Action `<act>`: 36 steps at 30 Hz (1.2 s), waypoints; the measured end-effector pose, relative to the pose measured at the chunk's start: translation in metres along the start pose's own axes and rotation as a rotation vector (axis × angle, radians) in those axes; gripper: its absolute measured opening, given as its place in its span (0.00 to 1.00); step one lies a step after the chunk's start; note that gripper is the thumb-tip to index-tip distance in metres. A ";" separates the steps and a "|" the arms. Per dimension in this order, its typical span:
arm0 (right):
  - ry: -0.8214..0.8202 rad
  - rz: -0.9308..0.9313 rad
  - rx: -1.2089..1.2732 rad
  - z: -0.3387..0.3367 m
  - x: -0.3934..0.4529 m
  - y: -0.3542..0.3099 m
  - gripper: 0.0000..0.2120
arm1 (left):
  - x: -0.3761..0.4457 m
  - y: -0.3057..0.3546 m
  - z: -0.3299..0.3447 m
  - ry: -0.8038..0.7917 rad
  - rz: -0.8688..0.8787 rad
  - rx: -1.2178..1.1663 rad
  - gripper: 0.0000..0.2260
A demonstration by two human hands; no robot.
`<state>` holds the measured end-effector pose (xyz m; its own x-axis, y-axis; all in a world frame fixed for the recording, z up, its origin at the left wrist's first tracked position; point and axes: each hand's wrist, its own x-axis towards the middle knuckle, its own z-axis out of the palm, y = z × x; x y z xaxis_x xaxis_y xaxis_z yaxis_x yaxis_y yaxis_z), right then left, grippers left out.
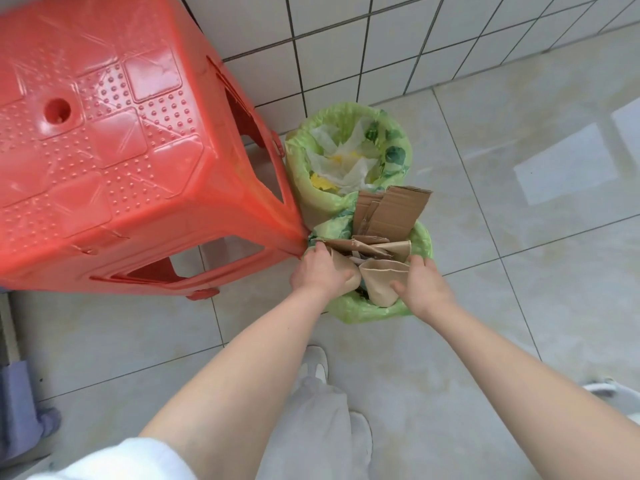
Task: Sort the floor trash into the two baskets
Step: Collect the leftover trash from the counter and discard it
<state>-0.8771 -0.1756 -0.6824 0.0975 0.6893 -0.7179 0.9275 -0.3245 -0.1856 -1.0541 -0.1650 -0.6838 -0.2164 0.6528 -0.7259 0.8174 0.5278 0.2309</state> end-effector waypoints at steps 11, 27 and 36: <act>0.037 -0.090 0.062 -0.045 -0.065 -0.025 0.23 | -0.060 -0.007 -0.058 0.113 0.007 -0.138 0.15; 0.096 -0.522 0.124 -0.161 -0.334 -0.156 0.16 | -0.338 -0.067 -0.223 0.393 -0.080 -0.682 0.06; 0.023 -0.902 0.087 -0.175 -0.509 -0.290 0.13 | -0.508 -0.172 -0.314 0.745 -0.151 -0.971 0.03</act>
<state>-1.1331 -0.3193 -0.1456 -0.6447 0.7180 -0.2624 0.6250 0.2974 -0.7218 -1.2522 -0.4167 -0.1511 -0.7858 0.5327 -0.3144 0.0911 0.6024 0.7930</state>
